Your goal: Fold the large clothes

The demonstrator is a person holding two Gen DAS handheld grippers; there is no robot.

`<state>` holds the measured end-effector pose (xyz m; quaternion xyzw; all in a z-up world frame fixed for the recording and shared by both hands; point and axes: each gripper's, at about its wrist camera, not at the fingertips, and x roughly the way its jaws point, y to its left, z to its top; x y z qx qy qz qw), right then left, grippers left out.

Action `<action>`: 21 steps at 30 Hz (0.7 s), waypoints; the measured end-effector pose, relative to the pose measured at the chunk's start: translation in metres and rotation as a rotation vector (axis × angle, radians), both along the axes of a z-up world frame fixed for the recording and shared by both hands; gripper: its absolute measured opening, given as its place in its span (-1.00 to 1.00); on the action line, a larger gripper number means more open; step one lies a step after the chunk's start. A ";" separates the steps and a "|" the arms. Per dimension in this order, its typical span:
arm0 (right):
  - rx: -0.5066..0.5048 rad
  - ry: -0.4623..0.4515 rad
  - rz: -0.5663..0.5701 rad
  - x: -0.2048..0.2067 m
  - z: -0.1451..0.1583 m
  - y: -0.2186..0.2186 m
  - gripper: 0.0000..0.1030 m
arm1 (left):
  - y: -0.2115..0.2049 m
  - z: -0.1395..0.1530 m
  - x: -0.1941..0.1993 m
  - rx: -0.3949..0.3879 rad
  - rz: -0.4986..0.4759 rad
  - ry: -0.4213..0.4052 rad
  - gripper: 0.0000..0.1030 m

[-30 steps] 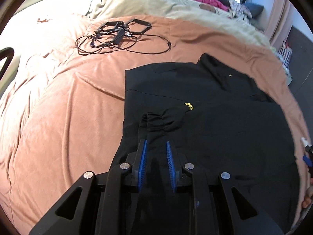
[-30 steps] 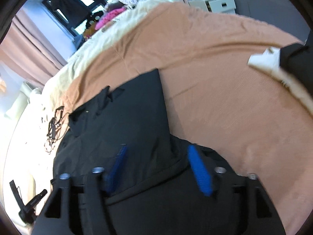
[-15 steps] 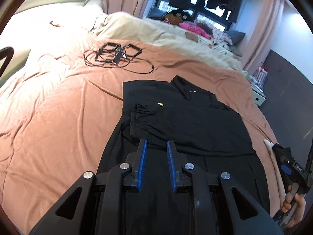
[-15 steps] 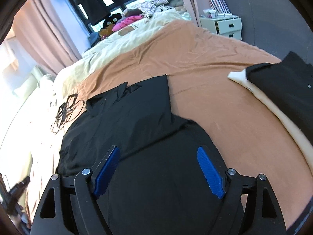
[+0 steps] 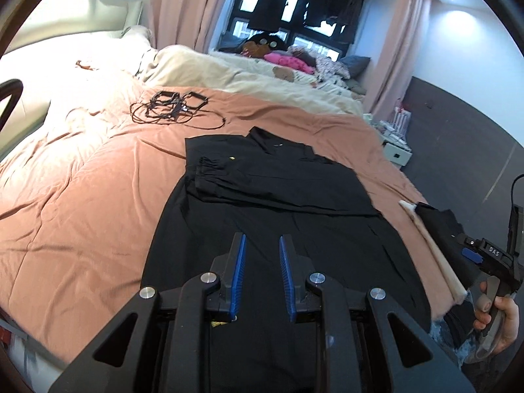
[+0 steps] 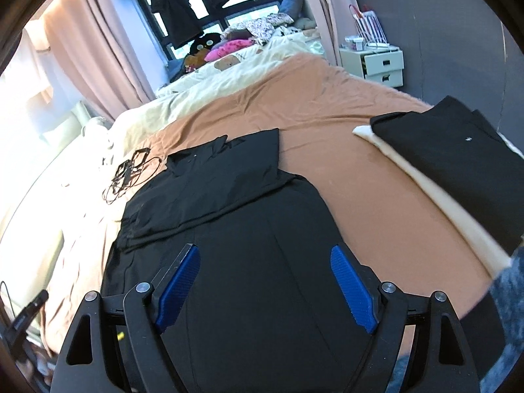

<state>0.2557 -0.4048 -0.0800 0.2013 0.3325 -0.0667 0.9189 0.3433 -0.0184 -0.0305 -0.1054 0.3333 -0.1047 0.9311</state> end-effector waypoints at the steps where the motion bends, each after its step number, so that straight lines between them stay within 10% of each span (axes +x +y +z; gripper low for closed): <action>1: -0.007 -0.004 0.000 -0.008 0.001 0.001 0.61 | -0.001 0.001 -0.010 -0.003 -0.004 -0.007 -0.56; 7: -0.018 -0.003 0.007 -0.066 0.003 0.001 0.66 | -0.009 0.009 -0.068 0.023 -0.039 -0.029 -0.41; 11: -0.047 -0.017 0.010 -0.101 0.003 0.003 0.94 | -0.007 0.015 -0.110 0.006 -0.032 -0.105 1.00; 21: -0.072 -0.021 0.027 -0.160 -0.006 0.001 1.00 | 0.025 0.014 -0.171 -0.014 0.035 -0.137 1.00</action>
